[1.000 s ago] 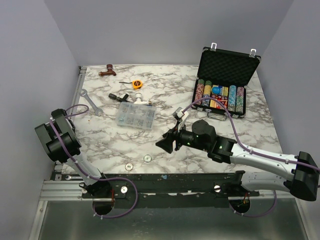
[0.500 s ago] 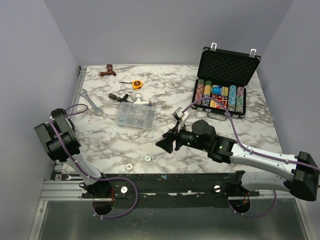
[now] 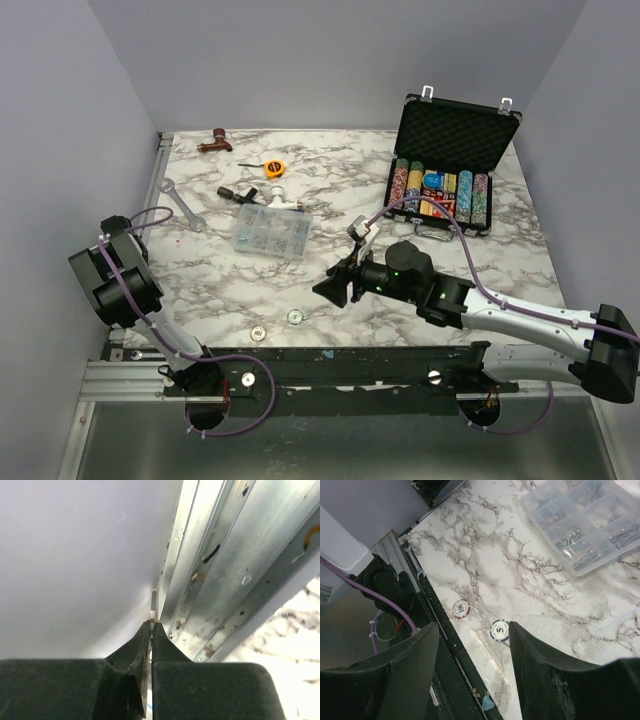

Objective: Pack up texas hold em set

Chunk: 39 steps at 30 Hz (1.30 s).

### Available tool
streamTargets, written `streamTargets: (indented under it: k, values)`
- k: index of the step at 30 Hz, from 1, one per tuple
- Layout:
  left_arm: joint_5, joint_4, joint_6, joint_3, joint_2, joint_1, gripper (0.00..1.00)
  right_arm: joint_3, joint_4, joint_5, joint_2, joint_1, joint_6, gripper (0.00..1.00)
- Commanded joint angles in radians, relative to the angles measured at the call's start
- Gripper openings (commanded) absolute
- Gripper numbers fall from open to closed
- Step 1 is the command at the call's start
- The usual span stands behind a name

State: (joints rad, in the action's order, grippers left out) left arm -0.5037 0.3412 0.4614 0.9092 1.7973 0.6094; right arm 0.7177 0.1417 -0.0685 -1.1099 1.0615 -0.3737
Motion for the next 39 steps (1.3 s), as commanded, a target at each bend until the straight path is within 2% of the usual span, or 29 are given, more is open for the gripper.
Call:
streamTargets:
  k: [1,7,12,14,16,18,21,23,27,29,32,33,36,37,39]
  values:
    - [-0.010,0.090,-0.039,0.022,-0.095,0.012,0.00,-0.014,0.033,0.016,0.026,0.009,0.003,0.61]
    - [-0.037,0.169,-0.088,0.041,-0.189,0.011,0.00,-0.018,0.037,0.012,0.044,0.009,0.000,0.61]
    - [0.045,0.238,-0.252,0.083,-0.346,-0.026,0.00,-0.014,0.026,0.041,0.048,0.009,-0.002,0.60]
    - [0.096,0.247,-0.335,0.102,-0.424,-0.072,0.00,-0.011,0.002,0.099,0.051,0.009,-0.008,0.60]
    - [0.201,0.240,-0.402,0.100,-0.517,-0.158,0.00,-0.010,-0.013,0.178,0.049,0.009,-0.009,0.60]
    - [0.284,0.177,-0.517,0.059,-0.635,-0.292,0.00,-0.005,-0.032,0.255,0.042,0.009,-0.011,0.62]
    - [0.509,-0.058,-0.649,-0.051,-0.784,-0.524,0.00,-0.003,-0.059,0.371,0.018,0.009,-0.008,0.64]
    - [0.693,-0.235,-0.697,-0.095,-0.808,-0.655,0.00,0.000,-0.098,0.458,0.004,0.008,-0.015,0.67]
    - [0.889,-0.487,-0.723,-0.079,-0.730,-0.901,0.00,0.006,-0.140,0.543,0.019,-0.006,-0.014,0.74]
    - [0.991,-0.561,-0.762,-0.039,-0.659,-0.962,0.00,0.017,-0.181,0.504,0.033,-0.043,-0.006,0.76]
    - [1.117,-0.633,-0.833,0.003,-0.571,-0.993,0.00,0.054,-0.225,0.334,0.019,-0.171,-0.027,0.73]
    - [1.156,-0.640,-0.851,0.014,-0.555,-0.997,0.00,0.060,-0.225,0.228,0.013,-0.248,-0.041,0.73]
    - [1.175,-0.668,-0.921,-0.001,-0.539,-1.023,0.00,0.055,-0.152,-0.251,-0.015,-0.410,-0.069,0.72]
    - [1.172,-0.669,-0.946,-0.003,-0.542,-1.032,0.00,0.066,-0.110,-0.337,-0.027,-0.422,-0.082,0.71]
    - [1.191,-0.683,-1.016,-0.014,-0.546,-1.052,0.00,0.084,-0.058,-0.386,-0.044,-0.435,-0.139,0.71]
